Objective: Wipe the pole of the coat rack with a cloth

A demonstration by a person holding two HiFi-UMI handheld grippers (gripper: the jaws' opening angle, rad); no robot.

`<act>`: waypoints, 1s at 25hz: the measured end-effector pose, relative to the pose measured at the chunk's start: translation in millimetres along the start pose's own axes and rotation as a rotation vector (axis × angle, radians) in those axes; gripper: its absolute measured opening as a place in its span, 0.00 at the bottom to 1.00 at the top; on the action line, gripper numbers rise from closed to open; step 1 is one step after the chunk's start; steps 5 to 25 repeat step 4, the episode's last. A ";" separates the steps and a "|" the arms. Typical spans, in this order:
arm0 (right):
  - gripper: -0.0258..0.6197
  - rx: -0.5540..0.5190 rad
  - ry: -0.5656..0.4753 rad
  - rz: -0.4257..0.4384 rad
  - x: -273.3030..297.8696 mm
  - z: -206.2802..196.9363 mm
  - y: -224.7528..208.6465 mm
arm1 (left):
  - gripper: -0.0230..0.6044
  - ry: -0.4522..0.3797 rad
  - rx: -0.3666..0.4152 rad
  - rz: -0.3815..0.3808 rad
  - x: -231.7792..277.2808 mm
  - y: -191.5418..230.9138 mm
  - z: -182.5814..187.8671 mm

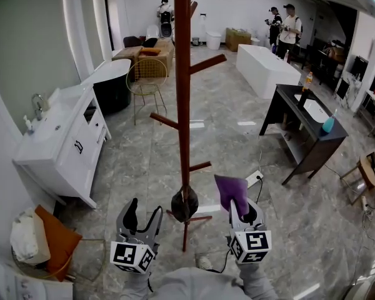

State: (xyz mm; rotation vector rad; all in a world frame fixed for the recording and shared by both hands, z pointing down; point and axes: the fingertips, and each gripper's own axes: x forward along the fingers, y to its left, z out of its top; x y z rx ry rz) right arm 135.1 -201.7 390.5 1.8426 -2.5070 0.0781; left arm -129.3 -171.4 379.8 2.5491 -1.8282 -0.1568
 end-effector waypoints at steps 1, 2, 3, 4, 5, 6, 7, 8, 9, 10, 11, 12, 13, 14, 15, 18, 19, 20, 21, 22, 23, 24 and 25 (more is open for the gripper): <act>0.17 0.000 -0.001 0.001 0.5 0.1 0.6 | 0.57 -0.002 0.000 0.001 0.1 0.6 0.3; 0.17 0.000 -0.003 0.001 1.0 0.4 1.0 | 0.57 -0.003 0.001 0.001 0.3 0.9 0.7; 0.17 -0.001 -0.005 0.002 1.6 0.6 1.2 | 0.57 -0.005 0.002 0.002 0.6 1.1 1.2; 0.17 -0.001 -0.006 0.003 2.1 0.9 1.4 | 0.57 -0.007 0.002 0.003 0.8 1.2 1.7; 0.17 -0.001 -0.006 0.003 2.1 0.9 1.4 | 0.57 -0.007 0.002 0.003 0.8 1.2 1.7; 0.17 -0.001 -0.006 0.003 2.1 0.9 1.4 | 0.57 -0.007 0.002 0.003 0.8 1.2 1.7; 0.17 -0.001 -0.006 0.003 2.1 0.9 1.4 | 0.57 -0.007 0.002 0.003 0.8 1.2 1.7; 0.17 -0.001 -0.006 0.003 2.1 0.9 1.4 | 0.57 -0.007 0.002 0.003 0.8 1.2 1.7; 0.17 -0.001 -0.006 0.003 2.1 0.9 1.4 | 0.57 -0.007 0.002 0.003 0.8 1.2 1.7; 0.17 -0.001 -0.006 0.003 2.1 0.9 1.4 | 0.57 -0.007 0.002 0.003 0.8 1.2 1.7; 0.17 -0.001 -0.006 0.003 2.1 0.9 1.4 | 0.57 -0.007 0.002 0.003 0.8 1.2 1.7; 0.17 -0.001 -0.006 0.003 2.1 0.9 1.4 | 0.57 -0.007 0.002 0.003 0.8 1.2 1.7; 0.17 -0.001 -0.006 0.003 2.1 0.9 1.4 | 0.57 -0.007 0.002 0.003 0.8 1.2 1.7; 0.17 -0.001 -0.006 0.003 2.1 0.9 1.4 | 0.57 -0.007 0.002 0.003 0.8 1.2 1.7; 0.17 -0.001 -0.006 0.003 2.1 0.9 1.4 | 0.57 -0.007 0.002 0.003 0.8 1.2 1.7; 0.17 -0.001 -0.006 0.003 2.1 0.9 1.4 | 0.57 -0.007 0.002 0.003 0.8 1.2 1.7; 0.17 -0.001 -0.006 0.003 2.1 0.9 1.4 | 0.57 -0.007 0.002 0.003 0.8 1.2 1.7; 0.17 -0.001 -0.006 0.003 2.1 0.9 1.4 | 0.57 -0.007 0.002 0.003 0.8 1.2 1.7; 0.17 -0.001 -0.006 0.003 2.1 0.9 1.4 | 0.57 -0.007 0.002 0.003 0.8 1.2 1.7; 0.17 -0.001 -0.006 0.003 2.1 0.9 1.4 | 0.57 -0.007 0.002 0.003 0.8 1.2 1.7; 0.17 -0.001 -0.006 0.003 2.1 0.9 1.4 | 0.57 -0.007 0.002 0.003 0.8 1.2 1.7; 0.17 -0.001 -0.006 0.003 2.1 0.9 1.4 | 0.57 -0.007 0.002 0.003 0.8 1.2 1.7; 0.17 -0.001 -0.006 0.003 2.1 0.9 1.4 | 0.57 -0.007 0.002 0.003 0.8 1.2 1.7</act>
